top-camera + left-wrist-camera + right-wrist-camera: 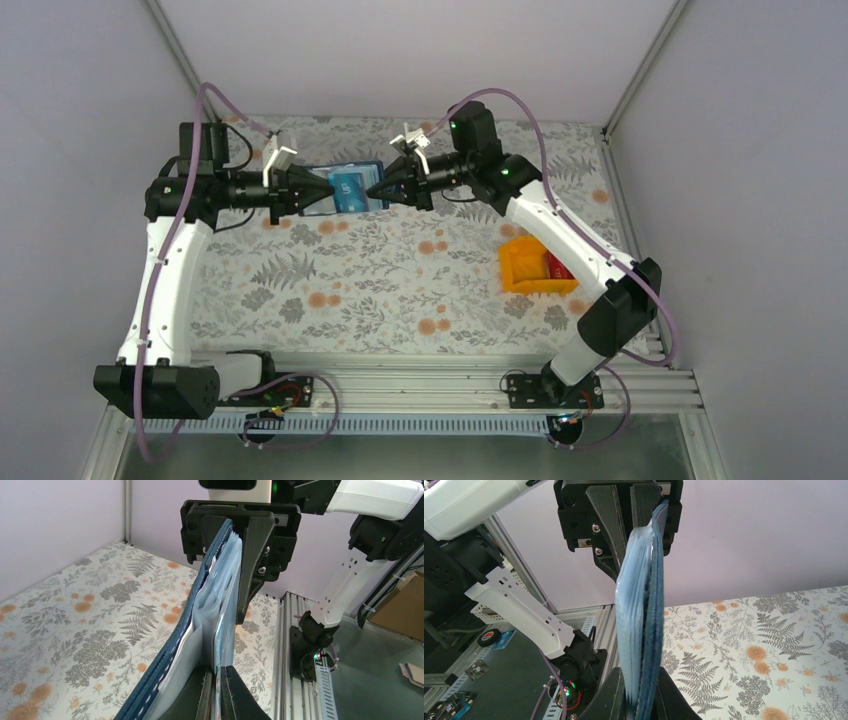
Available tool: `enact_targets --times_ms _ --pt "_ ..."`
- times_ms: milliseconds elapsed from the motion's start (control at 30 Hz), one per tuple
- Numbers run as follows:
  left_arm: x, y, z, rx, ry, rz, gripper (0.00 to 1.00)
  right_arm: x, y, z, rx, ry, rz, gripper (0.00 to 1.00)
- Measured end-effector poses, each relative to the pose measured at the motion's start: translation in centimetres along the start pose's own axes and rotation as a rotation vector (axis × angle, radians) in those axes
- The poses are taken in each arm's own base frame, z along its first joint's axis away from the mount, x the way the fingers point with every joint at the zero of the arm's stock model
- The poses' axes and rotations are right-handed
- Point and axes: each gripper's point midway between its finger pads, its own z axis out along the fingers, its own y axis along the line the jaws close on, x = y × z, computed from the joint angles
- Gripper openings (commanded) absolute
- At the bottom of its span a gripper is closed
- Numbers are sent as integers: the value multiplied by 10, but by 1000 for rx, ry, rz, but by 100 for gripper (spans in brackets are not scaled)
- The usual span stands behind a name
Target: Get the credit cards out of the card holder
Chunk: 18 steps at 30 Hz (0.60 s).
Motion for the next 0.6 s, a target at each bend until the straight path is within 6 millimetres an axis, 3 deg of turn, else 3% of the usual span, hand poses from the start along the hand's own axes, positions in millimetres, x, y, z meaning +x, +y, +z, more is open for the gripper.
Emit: enact_targets --times_ms 600 --pt "-3 3 1 20 -16 -14 2 1 -2 -5 -3 -1 2 4"
